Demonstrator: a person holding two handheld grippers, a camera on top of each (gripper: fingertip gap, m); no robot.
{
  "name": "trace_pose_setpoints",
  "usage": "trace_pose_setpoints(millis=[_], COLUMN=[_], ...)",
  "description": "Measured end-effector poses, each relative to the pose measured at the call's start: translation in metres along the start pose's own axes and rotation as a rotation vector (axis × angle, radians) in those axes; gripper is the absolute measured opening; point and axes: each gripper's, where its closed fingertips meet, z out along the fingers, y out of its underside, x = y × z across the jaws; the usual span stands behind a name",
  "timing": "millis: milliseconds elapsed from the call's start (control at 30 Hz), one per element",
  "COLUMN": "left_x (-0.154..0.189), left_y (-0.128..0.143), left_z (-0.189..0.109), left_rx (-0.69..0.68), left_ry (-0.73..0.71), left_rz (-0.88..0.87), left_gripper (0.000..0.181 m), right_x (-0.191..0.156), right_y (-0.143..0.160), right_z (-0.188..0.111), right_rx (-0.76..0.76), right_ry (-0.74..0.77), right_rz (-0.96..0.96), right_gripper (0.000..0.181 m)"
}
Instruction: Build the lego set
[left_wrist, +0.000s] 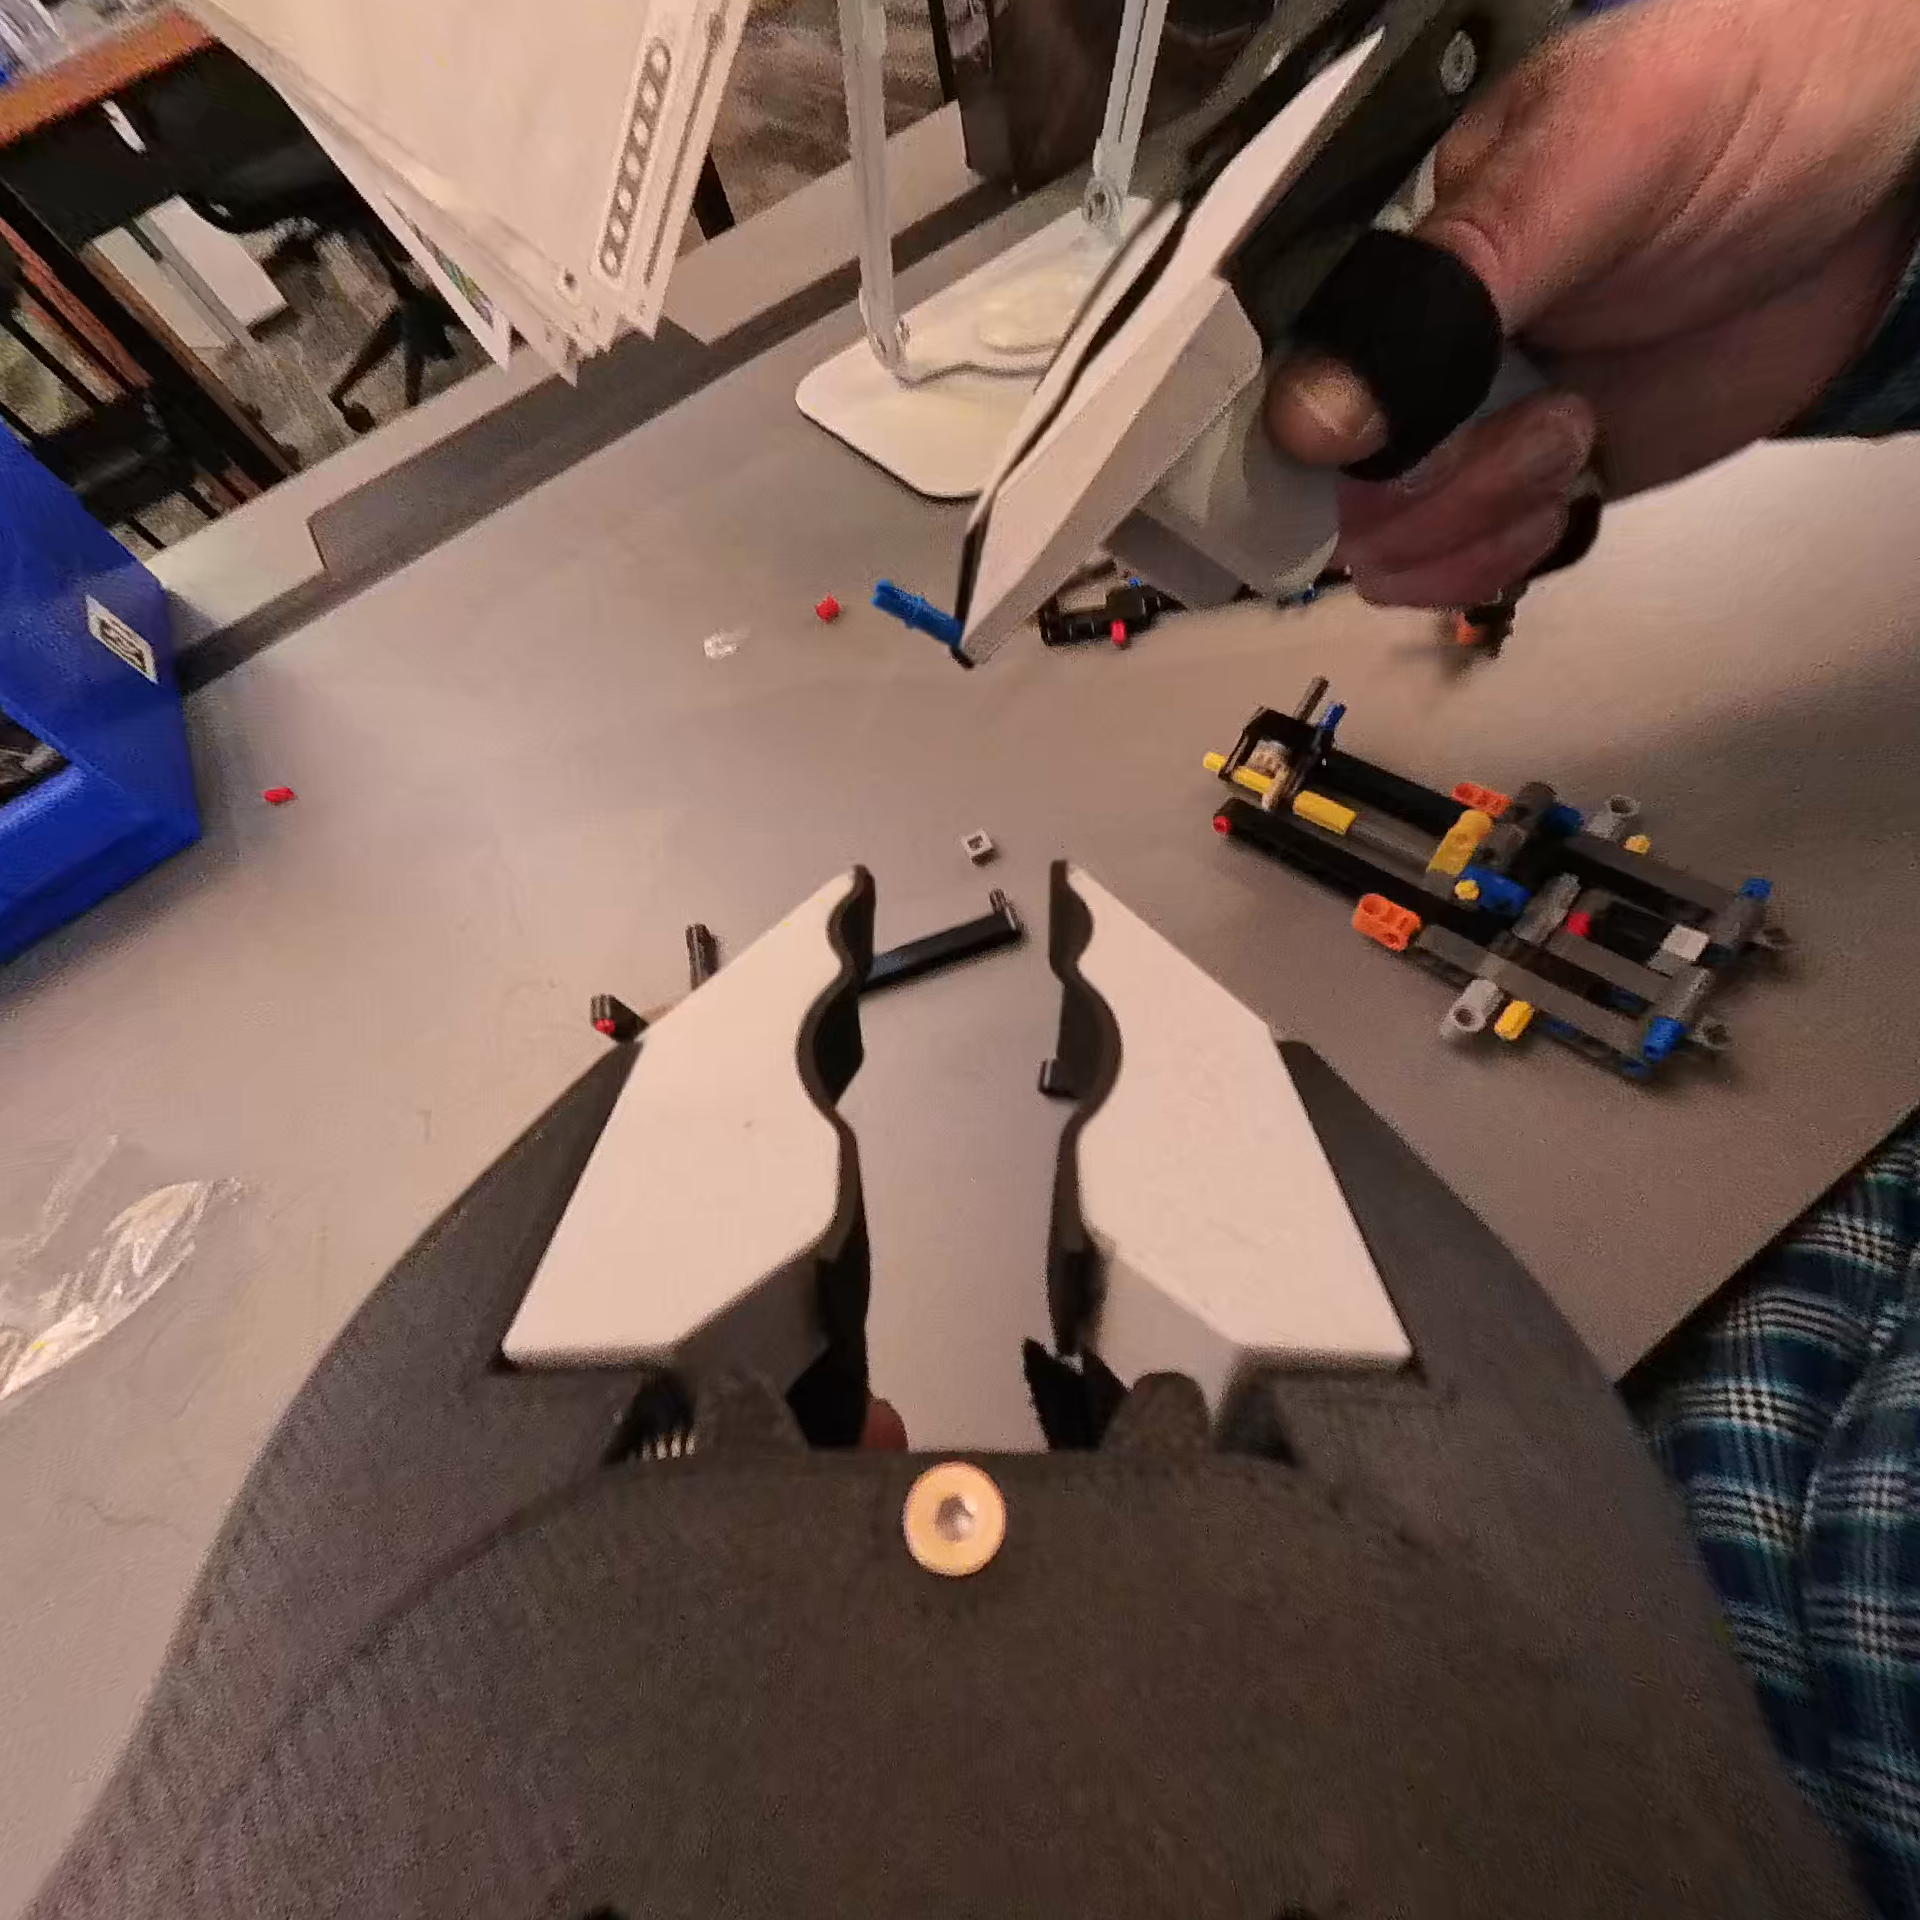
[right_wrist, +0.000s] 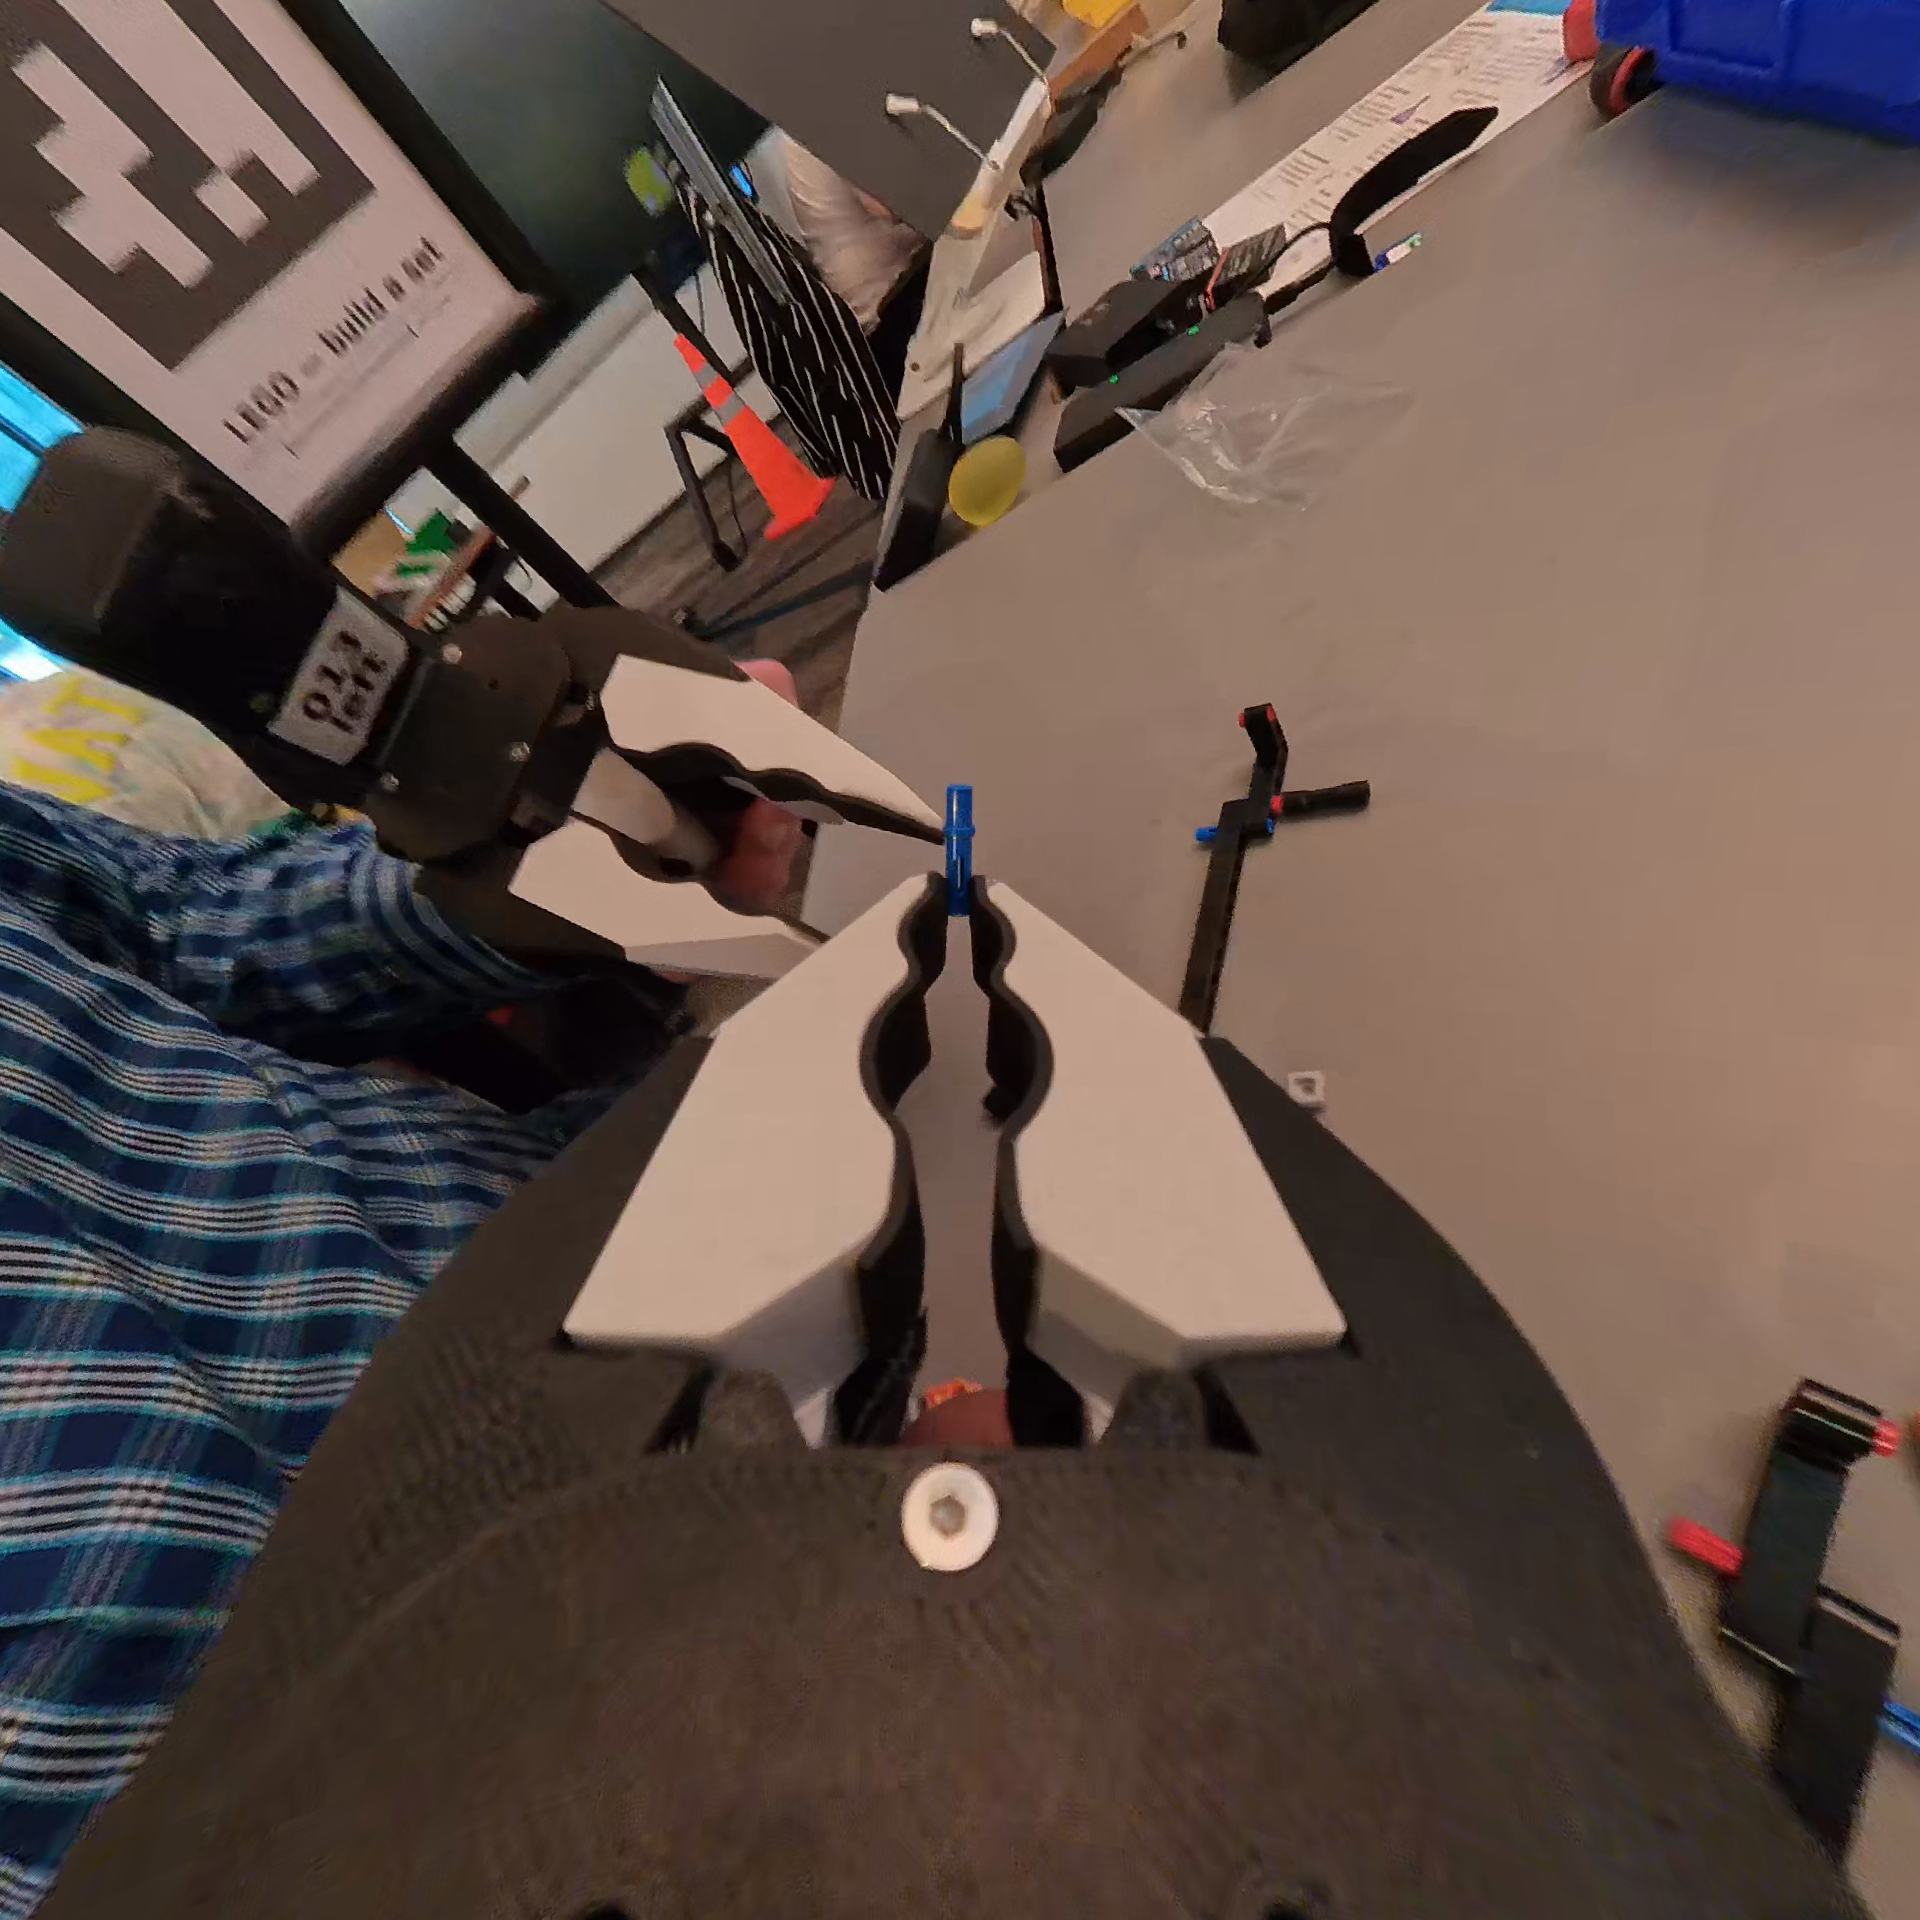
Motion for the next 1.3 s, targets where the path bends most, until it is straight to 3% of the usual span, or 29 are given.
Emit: trace_pose_setpoints(millis=[33, 267, 467, 767, 1300], left_x=[0.002, 0.026, 0.030, 0.035, 0.041], left_y=[0.005, 0.061, 0.073, 0.075, 0.073], left_z=[0.001, 0.008, 0.017, 0.027, 0.027], left_rx=[-0.025, -0.287, -0.354, -0.346, -0.272], left_ry=[0.014, 0.181, 0.213, 0.239, 0.300], left_rz=[-0.001, -0.041, -0.028, -0.051, 0.008], left_gripper=[0.033, 0.041, 0.037, 0.026, 0.022], right_x=[0.003, 0.030, 0.034, 0.040, 0.032], right_y=[0.004, 0.062, 0.083, 0.100, 0.104], right_z=[0.000, 0.010, 0.019, 0.024, 0.029], right_rx=[-0.031, -0.574, -0.797, -0.978, -1.063], right_ry=[0.022, 0.238, 0.157, 0.065, -0.038], right_rz=[-0.033, -0.632, -0.736, -0.744, -0.883], right_gripper=[0.001, 0.001, 0.001, 0.001, 0.001])
